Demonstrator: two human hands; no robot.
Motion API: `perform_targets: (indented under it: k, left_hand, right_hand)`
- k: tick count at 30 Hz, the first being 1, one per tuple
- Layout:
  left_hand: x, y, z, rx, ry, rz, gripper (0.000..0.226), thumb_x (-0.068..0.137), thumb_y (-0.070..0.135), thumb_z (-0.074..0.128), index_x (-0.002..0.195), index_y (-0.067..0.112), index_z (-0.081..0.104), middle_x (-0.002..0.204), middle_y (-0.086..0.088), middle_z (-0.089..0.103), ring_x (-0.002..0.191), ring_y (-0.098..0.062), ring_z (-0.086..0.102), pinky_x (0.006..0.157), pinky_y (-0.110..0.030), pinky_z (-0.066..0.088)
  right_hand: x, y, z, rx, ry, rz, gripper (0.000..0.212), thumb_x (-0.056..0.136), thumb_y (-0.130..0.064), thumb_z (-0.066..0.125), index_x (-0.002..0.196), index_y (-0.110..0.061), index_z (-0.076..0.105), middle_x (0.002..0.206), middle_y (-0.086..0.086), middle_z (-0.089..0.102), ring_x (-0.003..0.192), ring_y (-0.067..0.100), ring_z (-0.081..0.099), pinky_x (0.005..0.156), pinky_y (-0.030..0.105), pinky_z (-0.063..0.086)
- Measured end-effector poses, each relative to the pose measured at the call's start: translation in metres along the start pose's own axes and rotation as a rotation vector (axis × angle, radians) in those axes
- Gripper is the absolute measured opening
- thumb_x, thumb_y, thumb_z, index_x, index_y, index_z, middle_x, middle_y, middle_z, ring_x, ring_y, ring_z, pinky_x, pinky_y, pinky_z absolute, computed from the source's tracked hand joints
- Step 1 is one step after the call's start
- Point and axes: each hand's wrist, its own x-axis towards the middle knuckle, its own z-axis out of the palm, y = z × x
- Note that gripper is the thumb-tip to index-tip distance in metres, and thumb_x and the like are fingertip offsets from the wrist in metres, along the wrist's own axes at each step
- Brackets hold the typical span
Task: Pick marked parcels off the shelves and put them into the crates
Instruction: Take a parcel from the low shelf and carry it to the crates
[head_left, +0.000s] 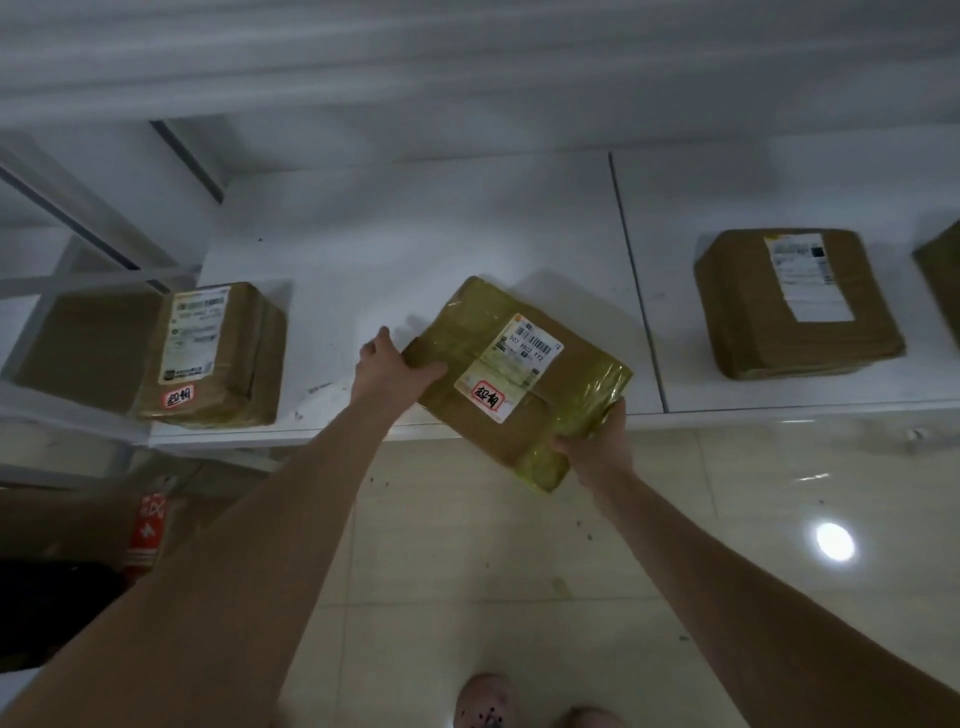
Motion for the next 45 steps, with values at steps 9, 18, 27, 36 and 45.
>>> perform_targets:
  k: [9, 18, 27, 36, 45]
  left_hand:
    - [-0.038, -0.017, 0.0, -0.209, -0.192, -0.053, 0.077, 0.079, 0.048, 0.071, 0.143, 0.018, 0.041, 0.141, -0.007, 0.05, 0.122, -0.027, 0.053, 0.103, -0.04, 0.044]
    - [-0.136, -0.018, -0.057, -0.453, -0.098, -0.182, 0.05, 0.086, 0.022, 0.069, 0.131, 0.007, 0.051, 0.119, -0.007, 0.06, 0.092, -0.017, 0.054, 0.075, -0.026, 0.044]
    - [-0.259, -0.04, -0.122, -0.48, 0.085, -0.278, 0.059, 0.085, 0.024, 0.07, 0.139, 0.015, 0.047, 0.124, -0.006, 0.062, 0.109, -0.025, 0.06, 0.089, -0.032, 0.048]
    - [-0.39, -0.081, -0.163, -0.683, 0.307, -0.451, 0.044, 0.093, 0.024, 0.059, 0.136, 0.021, 0.05, 0.126, -0.003, 0.059, 0.109, -0.026, 0.059, 0.092, -0.035, 0.049]
    - [-0.502, -0.168, -0.208, -0.721, 0.549, -0.62, 0.049, 0.093, 0.034, 0.059, 0.139, 0.023, 0.047, 0.128, -0.003, 0.06, 0.112, -0.022, 0.058, 0.094, -0.039, 0.05]
  right_hand:
    - [-0.014, 0.0, -0.024, 0.104, -0.014, 0.111, 0.044, 0.076, 0.002, 0.068, 0.111, -0.02, 0.054, 0.108, 0.004, 0.063, 0.097, 0.027, 0.061, 0.087, 0.047, 0.053]
    - [-0.094, -0.028, -0.047, -0.038, -0.109, 0.024, 0.063, 0.075, 0.004, 0.071, 0.129, -0.02, 0.05, 0.108, 0.0, 0.062, 0.105, 0.027, 0.058, 0.089, 0.042, 0.049]
    - [-0.189, -0.07, -0.064, -0.225, -0.33, -0.115, 0.067, 0.075, -0.003, 0.074, 0.133, -0.022, 0.046, 0.118, 0.004, 0.063, 0.107, 0.026, 0.059, 0.094, 0.045, 0.049]
    - [-0.286, -0.098, -0.056, -0.406, -0.545, -0.214, 0.069, 0.08, -0.005, 0.073, 0.139, -0.023, 0.043, 0.118, 0.006, 0.064, 0.094, 0.025, 0.061, 0.085, 0.04, 0.05]
    - [-0.4, -0.098, 0.013, -0.588, -0.783, -0.384, 0.058, 0.082, -0.007, 0.072, 0.133, -0.018, 0.047, 0.123, 0.006, 0.062, 0.095, 0.024, 0.06, 0.084, 0.038, 0.047]
